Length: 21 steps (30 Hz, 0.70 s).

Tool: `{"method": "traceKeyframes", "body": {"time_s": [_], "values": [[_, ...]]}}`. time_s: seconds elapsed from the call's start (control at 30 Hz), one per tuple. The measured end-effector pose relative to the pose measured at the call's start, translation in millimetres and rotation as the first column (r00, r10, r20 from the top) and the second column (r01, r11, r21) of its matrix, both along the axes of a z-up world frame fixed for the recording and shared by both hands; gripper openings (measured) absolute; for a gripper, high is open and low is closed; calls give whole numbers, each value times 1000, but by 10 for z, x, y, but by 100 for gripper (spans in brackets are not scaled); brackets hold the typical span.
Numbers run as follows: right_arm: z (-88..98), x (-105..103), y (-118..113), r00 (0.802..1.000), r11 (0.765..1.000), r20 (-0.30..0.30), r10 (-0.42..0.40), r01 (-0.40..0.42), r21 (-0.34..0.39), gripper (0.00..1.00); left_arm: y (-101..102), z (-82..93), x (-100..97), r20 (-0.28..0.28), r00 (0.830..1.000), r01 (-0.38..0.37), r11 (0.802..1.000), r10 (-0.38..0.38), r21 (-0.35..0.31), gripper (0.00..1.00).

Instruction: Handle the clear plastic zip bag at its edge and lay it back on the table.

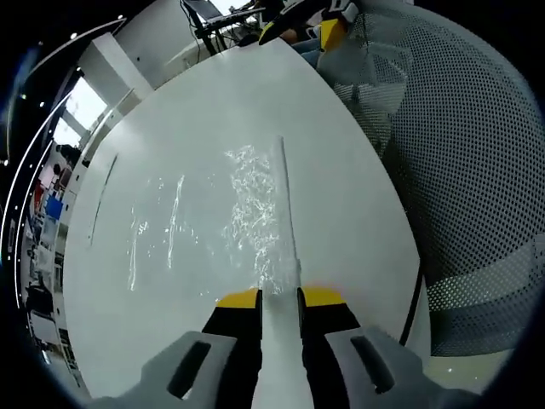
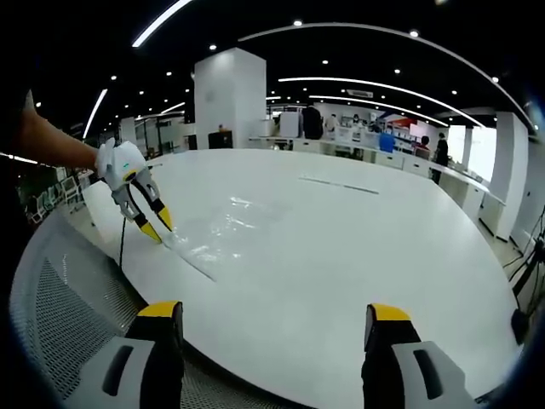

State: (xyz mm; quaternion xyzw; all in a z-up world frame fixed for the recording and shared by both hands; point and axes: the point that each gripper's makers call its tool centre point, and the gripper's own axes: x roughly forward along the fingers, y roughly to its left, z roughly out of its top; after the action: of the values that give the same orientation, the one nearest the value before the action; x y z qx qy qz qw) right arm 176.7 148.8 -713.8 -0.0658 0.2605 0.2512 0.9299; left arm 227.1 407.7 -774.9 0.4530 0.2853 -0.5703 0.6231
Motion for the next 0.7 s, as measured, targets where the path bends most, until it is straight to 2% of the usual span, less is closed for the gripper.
{"method": "traceKeyframes", "body": {"time_s": [0.3,0.7], "values": [[5,-3,5,1000,1000,-2,-3,3,-2,88,-7,-15,-6,-37,999,-6,1000,6,-6,7],[0,-17,28,1000,1000,-12,4,-4,-1,86,-12,-15,-11,-44,999,-8,999,7,-33,2]]}}
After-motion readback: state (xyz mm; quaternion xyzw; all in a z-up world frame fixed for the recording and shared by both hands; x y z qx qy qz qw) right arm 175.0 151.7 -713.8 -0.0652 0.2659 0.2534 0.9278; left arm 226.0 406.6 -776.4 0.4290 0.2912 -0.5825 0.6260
